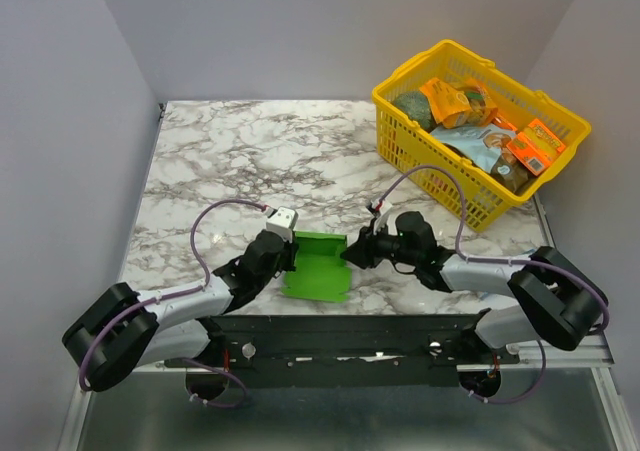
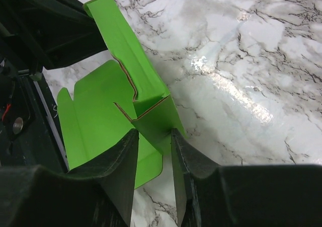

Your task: Fold the paper box

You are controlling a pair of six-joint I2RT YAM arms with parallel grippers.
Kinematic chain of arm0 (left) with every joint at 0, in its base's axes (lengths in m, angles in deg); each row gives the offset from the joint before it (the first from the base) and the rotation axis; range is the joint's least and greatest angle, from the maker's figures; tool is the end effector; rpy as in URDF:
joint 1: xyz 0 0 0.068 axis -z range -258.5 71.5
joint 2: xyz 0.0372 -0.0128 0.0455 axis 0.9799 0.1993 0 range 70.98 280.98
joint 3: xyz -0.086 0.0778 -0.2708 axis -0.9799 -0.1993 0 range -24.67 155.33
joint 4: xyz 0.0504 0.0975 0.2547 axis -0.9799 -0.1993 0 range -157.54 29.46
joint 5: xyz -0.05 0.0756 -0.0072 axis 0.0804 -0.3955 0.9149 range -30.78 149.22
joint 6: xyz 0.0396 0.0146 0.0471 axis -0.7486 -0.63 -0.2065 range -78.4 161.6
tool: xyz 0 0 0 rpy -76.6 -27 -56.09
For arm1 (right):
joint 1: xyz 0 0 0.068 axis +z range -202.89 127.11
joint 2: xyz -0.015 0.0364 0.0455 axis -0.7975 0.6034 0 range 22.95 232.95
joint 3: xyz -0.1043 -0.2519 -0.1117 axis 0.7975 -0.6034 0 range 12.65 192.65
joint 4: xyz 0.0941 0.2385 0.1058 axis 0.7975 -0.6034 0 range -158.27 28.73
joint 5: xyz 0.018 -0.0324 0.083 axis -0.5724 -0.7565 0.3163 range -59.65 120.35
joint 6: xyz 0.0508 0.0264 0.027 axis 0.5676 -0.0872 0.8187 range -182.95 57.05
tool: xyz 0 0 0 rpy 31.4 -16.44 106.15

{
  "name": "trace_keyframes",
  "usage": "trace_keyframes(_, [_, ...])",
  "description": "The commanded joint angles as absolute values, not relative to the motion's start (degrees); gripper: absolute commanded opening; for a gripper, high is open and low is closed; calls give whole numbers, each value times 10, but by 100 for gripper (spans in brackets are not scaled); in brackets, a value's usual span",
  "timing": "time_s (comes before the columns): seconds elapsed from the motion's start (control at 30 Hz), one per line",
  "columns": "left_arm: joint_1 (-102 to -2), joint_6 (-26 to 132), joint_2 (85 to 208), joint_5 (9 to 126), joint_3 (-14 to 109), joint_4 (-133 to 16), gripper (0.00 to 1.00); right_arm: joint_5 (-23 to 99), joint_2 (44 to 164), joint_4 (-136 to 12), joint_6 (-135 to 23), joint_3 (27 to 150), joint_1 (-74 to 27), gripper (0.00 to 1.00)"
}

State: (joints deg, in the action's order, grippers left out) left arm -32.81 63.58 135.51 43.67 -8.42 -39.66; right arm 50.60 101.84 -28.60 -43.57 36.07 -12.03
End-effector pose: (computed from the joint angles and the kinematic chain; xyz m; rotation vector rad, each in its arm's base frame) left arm 0.1652 -0.1506 0.1610 0.2551 2.0457 -0.4626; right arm 0.1953 0.1913 0.1664 -0.6290 1.9944 1.0130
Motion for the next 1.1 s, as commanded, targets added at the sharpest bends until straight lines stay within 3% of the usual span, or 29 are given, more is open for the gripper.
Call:
trace_keyframes(0.0, [-328, 631, 1361, 467, -89, -366, 0, 461, 1041, -237, -448, 381, -119, 39])
trace_keyframes(0.53, [-310, 650, 1427, 420, -61, -365, 0, 369, 1129, -183, -443, 410, -104, 33])
trace_keyframes(0.9, [-306, 656, 1448, 405, -48, -378, 0, 317, 1169, -162, -443, 420, -103, 38])
trace_keyframes(1.07, [-305, 657, 1451, 402, -42, -385, 0, 316, 1173, -157, -447, 421, -102, 30])
